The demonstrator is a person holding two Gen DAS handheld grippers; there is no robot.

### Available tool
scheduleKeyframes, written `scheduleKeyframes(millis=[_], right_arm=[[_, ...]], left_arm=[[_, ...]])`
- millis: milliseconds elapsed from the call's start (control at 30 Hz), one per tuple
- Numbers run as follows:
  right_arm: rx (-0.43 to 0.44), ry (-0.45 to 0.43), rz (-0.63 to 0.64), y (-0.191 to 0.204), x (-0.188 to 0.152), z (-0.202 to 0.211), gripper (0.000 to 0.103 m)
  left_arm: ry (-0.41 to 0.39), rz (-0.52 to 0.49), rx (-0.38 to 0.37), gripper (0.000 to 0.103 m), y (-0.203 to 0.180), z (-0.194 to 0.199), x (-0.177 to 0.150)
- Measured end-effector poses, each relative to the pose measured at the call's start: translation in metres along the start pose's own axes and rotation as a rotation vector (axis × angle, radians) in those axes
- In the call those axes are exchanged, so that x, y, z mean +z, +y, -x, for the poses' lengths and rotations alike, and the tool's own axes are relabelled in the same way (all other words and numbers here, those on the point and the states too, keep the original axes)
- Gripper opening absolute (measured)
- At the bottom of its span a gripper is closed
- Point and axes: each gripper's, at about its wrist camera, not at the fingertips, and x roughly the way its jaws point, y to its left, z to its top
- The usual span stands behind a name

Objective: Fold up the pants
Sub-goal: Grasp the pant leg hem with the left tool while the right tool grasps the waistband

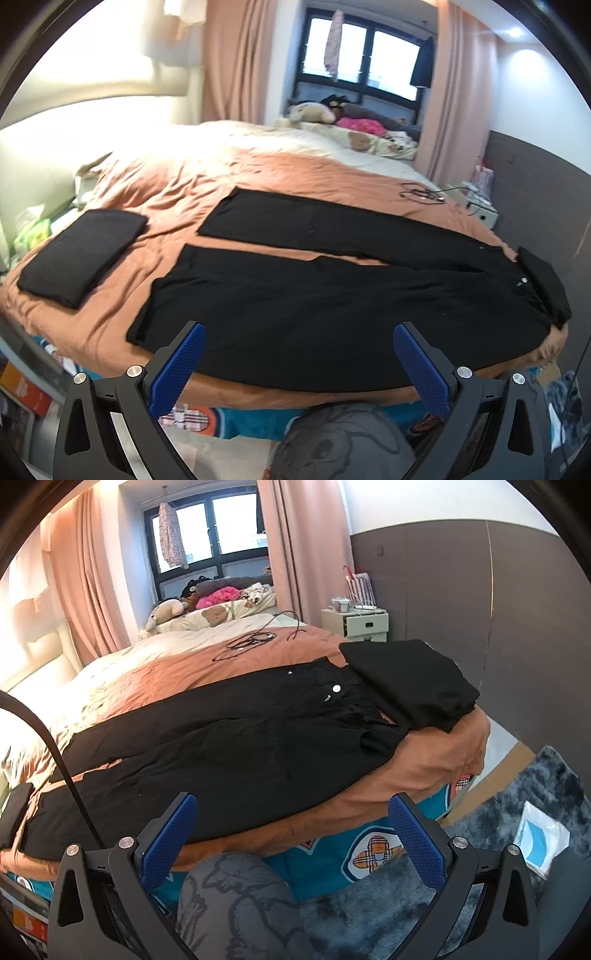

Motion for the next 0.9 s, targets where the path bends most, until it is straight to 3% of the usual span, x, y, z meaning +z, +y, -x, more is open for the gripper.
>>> scheduleKeyframes(millis=[267, 367, 567, 733, 900], right_arm=[[0.043, 0.019, -0.080, -0.032, 0.013, -0.021, 0.103], [0.059, 0.032, -0.098, -0.040, 0.017, -0.033, 0.103], [0.077, 0.065, -0.126, -0.051, 0.022, -0.060, 0.103], [0.085, 0.104, -0.146, -0.059, 0.027, -0.083, 0.103], [0.145, 0.132, -0.210, -0.067, 0.029, -0.101, 0.103]], left_arm=[[0.050, 0.076, 0.047, 0.101, 0.029, -0.015, -0.006], [0.065, 0.143, 0.033, 0.100, 0.041, -0.022, -0.008], [0.118, 0.258, 0.031, 0.087, 0.065, -0.040, -0.014], [0.154, 0.345, 0.008, 0.086, 0.082, -0.060, -0.020], [0.197, 0.436, -0.009, 0.086, 0.100, -0.084, -0.027]])
